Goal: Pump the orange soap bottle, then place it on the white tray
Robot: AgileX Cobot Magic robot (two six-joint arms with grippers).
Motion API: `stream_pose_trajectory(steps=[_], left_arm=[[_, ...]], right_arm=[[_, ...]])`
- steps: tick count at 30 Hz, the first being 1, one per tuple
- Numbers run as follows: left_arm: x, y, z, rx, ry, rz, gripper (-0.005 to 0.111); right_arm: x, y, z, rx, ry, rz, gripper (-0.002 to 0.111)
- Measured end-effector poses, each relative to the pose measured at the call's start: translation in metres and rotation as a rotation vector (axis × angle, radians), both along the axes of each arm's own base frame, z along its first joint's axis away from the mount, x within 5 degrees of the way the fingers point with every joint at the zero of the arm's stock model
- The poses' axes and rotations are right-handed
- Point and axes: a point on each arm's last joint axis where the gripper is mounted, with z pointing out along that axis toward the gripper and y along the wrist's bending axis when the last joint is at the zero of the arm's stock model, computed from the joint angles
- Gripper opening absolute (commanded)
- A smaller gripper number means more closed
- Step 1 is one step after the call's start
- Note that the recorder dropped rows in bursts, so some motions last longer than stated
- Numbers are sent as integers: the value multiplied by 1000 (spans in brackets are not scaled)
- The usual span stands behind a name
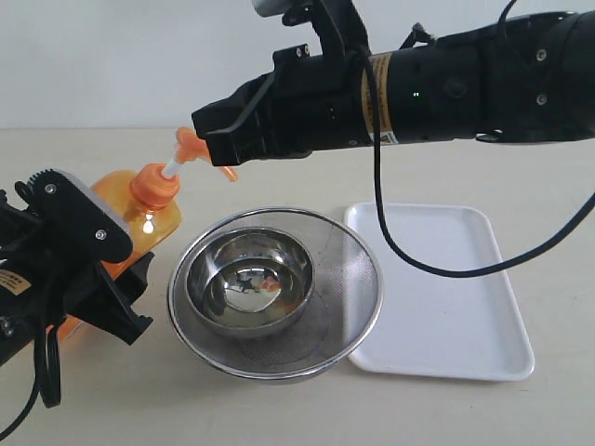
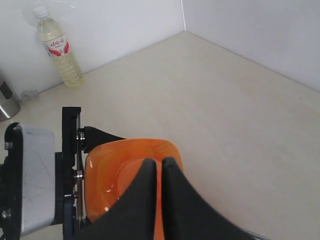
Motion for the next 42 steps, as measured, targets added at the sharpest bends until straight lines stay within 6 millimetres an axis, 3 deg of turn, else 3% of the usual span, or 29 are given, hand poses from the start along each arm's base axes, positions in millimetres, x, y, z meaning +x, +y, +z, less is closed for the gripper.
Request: stream_pose_trajectory(steps=[17,42], left_arm=[[0,0,0,-3,-2,1,5],[0,0,-1,5,-5,-12,5]], right_arm=[[7,6,-10,32,32,6,0],[0,11,-12,-43,79,32,0]])
